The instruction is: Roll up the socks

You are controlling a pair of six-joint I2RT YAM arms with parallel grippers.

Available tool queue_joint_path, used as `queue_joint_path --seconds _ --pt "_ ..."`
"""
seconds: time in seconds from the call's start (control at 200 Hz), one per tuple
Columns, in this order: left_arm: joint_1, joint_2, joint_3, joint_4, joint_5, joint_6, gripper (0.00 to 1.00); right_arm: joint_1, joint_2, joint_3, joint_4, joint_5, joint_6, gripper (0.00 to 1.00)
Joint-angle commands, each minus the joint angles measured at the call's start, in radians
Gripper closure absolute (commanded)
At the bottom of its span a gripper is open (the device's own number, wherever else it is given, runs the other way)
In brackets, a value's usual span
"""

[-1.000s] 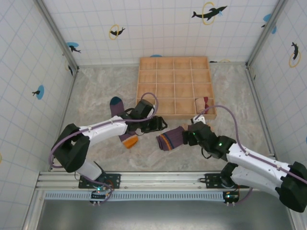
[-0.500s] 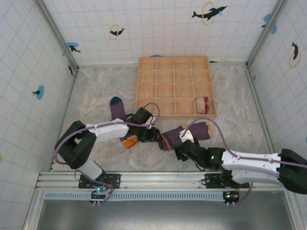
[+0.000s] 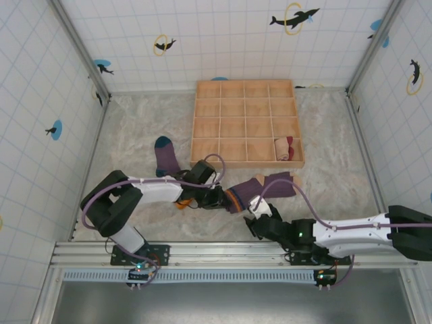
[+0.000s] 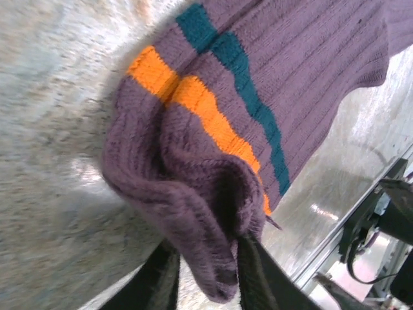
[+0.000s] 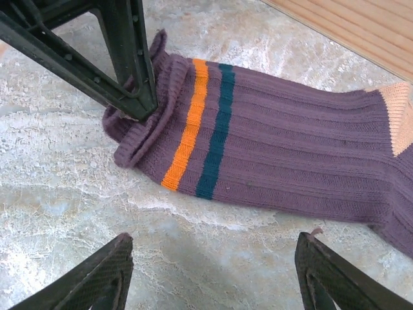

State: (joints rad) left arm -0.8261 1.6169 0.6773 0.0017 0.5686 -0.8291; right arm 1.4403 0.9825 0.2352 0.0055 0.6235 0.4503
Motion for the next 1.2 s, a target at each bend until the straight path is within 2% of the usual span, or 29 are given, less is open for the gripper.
queue_joint_path --seconds 0.0,0.18,0.31,0.375,0.485,0.565,0.866,0.986,1.196 --pt "-0.026 0.004 -0.026 0.069 -0.004 -0.086 0.81 0.022 -0.006 -0.024 0.050 0.047 0.014 0.34" --pt "-0.070 -0.018 -0.062 0.157 -0.059 -0.221 0.97 0.049 -0.013 -0.031 0.045 0.064 0.025 0.35" --pt "-0.118 0.001 -0.032 0.160 -0.093 -0.272 0.97 0.066 -0.025 -0.040 0.060 0.069 0.023 0.36" --pt "-0.125 0.007 -0.028 0.156 -0.095 -0.288 0.91 0.067 -0.023 -0.042 0.064 0.061 0.025 0.36" --pt "-0.124 -0.021 -0.014 0.094 -0.123 -0.276 0.65 0.082 0.006 -0.036 0.103 0.073 0.033 0.36" --pt "-0.125 -0.053 0.017 0.005 -0.152 -0.250 0.51 0.095 0.038 -0.031 0.120 0.089 0.038 0.33" --pt "-0.094 -0.138 0.079 -0.143 -0.236 -0.162 0.13 0.101 0.183 0.010 0.215 0.136 0.071 0.27" --pt "-0.057 -0.150 0.088 -0.189 -0.253 -0.132 0.08 0.094 0.260 0.046 0.236 0.117 0.083 0.24" --pt "-0.003 -0.177 0.087 -0.246 -0.283 -0.093 0.08 0.081 0.357 0.105 0.271 0.116 0.086 0.22"
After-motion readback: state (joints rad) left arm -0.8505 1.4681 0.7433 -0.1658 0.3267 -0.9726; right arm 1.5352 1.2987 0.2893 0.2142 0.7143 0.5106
